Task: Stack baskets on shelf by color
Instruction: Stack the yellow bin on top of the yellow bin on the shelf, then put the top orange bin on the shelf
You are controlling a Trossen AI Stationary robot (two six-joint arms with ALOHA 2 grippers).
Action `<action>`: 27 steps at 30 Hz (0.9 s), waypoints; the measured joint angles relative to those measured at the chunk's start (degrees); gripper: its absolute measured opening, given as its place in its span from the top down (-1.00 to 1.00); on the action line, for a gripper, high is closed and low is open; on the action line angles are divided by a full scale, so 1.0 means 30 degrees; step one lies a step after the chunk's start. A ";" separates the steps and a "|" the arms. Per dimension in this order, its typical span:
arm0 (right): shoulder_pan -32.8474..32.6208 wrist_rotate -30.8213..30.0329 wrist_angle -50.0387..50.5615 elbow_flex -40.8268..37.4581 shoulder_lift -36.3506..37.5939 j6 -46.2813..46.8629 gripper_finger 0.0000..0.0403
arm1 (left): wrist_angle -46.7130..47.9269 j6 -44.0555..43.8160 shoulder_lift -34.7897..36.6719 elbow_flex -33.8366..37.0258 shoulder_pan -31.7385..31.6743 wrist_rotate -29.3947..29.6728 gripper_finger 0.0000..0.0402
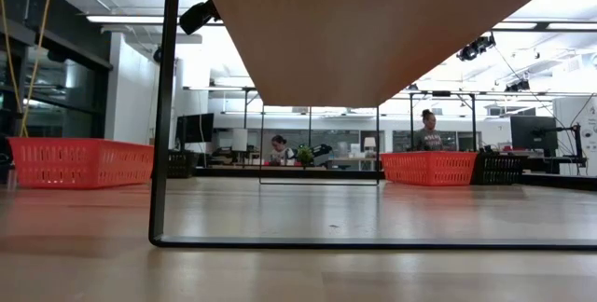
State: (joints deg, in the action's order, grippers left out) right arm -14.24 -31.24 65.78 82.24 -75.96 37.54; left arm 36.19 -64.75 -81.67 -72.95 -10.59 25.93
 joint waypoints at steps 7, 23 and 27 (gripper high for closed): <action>0.0000 0.0103 -0.0146 0.0000 0.0000 0.0007 1.00 | -0.0019 0.1510 0.1240 0.0000 -0.0666 -0.0136 0.21; 0.0024 0.1583 -0.0242 0.0000 0.0000 0.1647 1.00 | -0.0532 1.6082 0.8853 0.0000 -0.1060 -0.5418 0.16; 0.0914 0.2061 0.0799 0.0000 0.0000 0.6087 0.99 | 0.0083 1.7462 0.9879 0.0183 0.0058 -0.5110 0.20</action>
State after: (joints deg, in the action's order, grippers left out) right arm -11.50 -25.06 68.17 82.24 -75.96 55.80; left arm 36.44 -12.36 -52.03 -72.40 -10.42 10.60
